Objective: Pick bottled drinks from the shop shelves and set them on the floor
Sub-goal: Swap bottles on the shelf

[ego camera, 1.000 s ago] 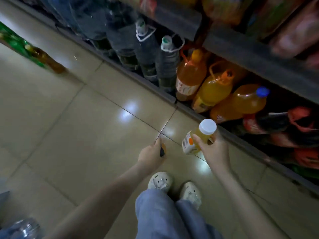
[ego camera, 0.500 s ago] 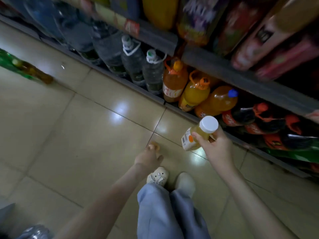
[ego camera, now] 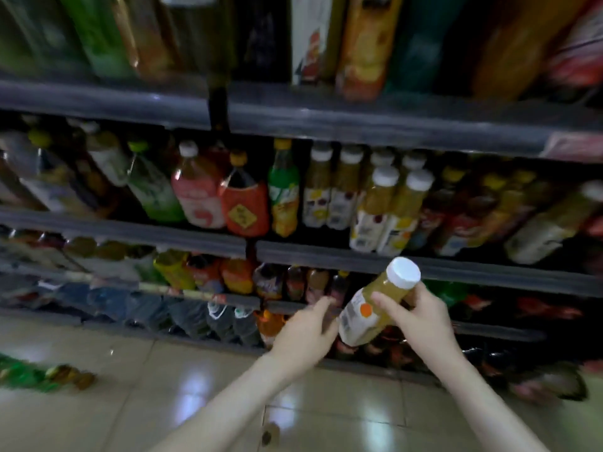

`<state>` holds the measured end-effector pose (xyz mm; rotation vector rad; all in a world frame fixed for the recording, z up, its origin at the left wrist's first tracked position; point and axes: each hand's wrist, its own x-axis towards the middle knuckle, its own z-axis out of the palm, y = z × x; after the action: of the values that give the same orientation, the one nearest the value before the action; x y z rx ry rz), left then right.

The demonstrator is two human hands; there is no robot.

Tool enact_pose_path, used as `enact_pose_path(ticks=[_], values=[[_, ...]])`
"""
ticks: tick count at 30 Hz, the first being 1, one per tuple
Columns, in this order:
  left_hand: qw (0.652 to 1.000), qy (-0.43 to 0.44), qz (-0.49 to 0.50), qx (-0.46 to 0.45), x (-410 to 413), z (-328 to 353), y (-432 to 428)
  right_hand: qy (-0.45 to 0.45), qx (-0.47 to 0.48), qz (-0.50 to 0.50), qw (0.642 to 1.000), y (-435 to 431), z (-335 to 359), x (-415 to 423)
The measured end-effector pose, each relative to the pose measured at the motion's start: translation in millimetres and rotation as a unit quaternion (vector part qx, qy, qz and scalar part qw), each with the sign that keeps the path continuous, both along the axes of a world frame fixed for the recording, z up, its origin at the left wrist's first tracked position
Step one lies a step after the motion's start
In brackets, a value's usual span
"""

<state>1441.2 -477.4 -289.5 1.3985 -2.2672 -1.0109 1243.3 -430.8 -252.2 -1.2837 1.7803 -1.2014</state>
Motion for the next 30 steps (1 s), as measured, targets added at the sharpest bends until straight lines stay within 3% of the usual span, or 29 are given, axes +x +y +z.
enact_pose_path(ticks=[7, 12, 15, 23, 30], values=[[0.985, 0.019, 0.018, -0.171, -69.3, 53.8, -44.5, -0.004, -0.06, -0.024, 0.998, -1.1, 65.8, -64.2], [0.958, -0.129, 0.043, -0.254, -117.8, 69.0, -85.7, 0.013, -0.064, -0.014, 0.998, -13.5, 73.1, -103.7], [0.954, -0.179, 0.037, -0.238, -130.9, 65.3, -107.0, 0.028, -0.056, 0.014, 0.998, -23.8, 70.2, -117.2], [0.964, -0.128, 0.016, -0.233, -134.7, 68.8, -133.2, 0.027, -0.05, 0.039, 0.998, -48.5, 66.8, -111.5], [0.961, -0.048, 0.079, -0.26, -89.1, 61.4, -127.1, 0.023, -0.06, 0.028, 0.998, -74.3, 75.1, -90.7]])
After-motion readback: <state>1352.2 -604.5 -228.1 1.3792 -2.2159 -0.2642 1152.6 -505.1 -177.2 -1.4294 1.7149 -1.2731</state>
